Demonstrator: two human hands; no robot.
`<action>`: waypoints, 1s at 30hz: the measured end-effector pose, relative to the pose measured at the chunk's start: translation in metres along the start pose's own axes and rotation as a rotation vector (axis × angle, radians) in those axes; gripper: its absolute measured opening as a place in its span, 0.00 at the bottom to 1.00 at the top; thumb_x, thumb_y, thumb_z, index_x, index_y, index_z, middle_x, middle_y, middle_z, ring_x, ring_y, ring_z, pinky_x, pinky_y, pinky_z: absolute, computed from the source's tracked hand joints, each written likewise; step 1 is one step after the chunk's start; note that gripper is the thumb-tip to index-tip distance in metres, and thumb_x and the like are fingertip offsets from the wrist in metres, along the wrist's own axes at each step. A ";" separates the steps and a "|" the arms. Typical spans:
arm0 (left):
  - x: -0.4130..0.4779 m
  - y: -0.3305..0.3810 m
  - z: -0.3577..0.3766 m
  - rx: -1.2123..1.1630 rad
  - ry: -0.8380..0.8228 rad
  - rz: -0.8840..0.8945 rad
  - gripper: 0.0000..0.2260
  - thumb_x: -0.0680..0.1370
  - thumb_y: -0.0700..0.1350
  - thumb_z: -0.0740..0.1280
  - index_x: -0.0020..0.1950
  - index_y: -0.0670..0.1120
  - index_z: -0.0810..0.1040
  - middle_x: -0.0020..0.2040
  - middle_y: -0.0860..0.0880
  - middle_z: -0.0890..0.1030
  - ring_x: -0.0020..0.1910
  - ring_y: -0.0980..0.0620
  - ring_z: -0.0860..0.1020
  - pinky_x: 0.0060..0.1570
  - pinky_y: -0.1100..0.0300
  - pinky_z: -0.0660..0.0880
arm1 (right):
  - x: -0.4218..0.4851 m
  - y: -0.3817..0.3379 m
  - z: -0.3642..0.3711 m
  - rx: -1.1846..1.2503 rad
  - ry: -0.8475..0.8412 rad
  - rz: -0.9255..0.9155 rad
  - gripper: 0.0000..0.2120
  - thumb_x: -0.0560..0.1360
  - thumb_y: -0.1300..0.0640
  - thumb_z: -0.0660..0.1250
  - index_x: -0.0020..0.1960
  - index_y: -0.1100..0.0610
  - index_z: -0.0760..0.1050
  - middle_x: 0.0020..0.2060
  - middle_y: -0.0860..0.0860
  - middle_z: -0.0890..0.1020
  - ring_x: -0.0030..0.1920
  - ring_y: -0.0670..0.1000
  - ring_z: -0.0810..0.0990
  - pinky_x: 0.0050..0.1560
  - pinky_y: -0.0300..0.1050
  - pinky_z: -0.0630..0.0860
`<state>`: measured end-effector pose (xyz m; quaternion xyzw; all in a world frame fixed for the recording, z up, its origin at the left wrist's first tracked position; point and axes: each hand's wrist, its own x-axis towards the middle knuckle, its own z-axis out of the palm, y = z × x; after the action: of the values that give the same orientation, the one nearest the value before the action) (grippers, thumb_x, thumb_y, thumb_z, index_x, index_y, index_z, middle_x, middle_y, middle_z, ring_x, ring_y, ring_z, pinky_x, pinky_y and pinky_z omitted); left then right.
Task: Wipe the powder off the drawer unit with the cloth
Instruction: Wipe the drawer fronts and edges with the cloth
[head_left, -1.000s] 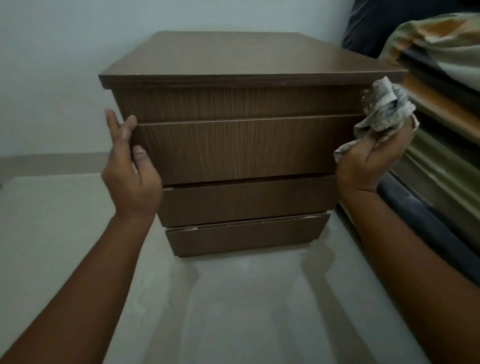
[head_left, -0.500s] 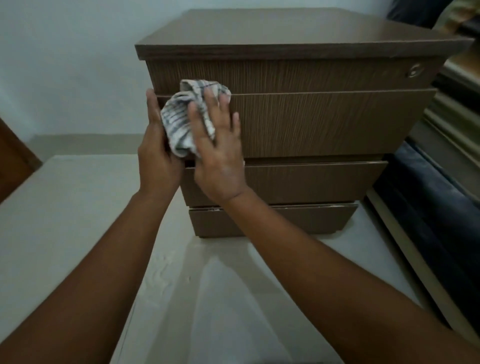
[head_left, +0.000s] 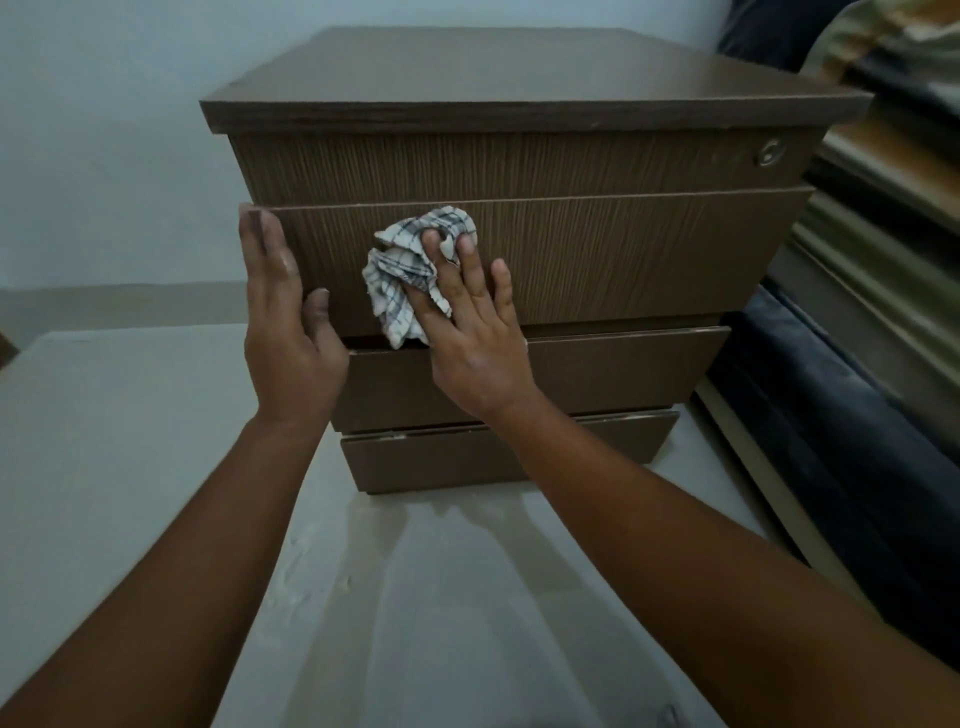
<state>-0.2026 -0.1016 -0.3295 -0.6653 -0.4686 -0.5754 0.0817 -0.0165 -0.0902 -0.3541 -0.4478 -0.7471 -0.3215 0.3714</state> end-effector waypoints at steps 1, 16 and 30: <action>-0.001 0.000 0.001 0.014 0.000 -0.001 0.28 0.81 0.33 0.60 0.80 0.34 0.54 0.80 0.32 0.53 0.81 0.54 0.50 0.72 0.76 0.56 | -0.004 0.008 -0.003 -0.012 -0.003 0.013 0.25 0.77 0.63 0.63 0.73 0.53 0.69 0.77 0.60 0.63 0.77 0.64 0.54 0.77 0.59 0.40; -0.010 -0.007 0.017 0.015 -0.004 0.045 0.33 0.80 0.34 0.62 0.81 0.46 0.50 0.78 0.26 0.47 0.82 0.43 0.50 0.77 0.60 0.62 | -0.057 0.120 -0.032 -0.020 0.072 0.356 0.31 0.76 0.58 0.62 0.77 0.57 0.56 0.76 0.69 0.55 0.76 0.70 0.50 0.78 0.61 0.43; -0.012 -0.002 0.014 -0.051 0.003 0.045 0.34 0.81 0.35 0.64 0.82 0.48 0.50 0.81 0.33 0.49 0.81 0.39 0.56 0.73 0.44 0.68 | -0.069 0.157 -0.062 0.185 0.173 0.824 0.37 0.74 0.69 0.59 0.80 0.60 0.51 0.77 0.70 0.53 0.78 0.67 0.56 0.77 0.57 0.60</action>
<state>-0.1930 -0.0975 -0.3451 -0.6767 -0.4387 -0.5860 0.0782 0.1646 -0.1090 -0.3568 -0.6452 -0.4974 -0.1143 0.5686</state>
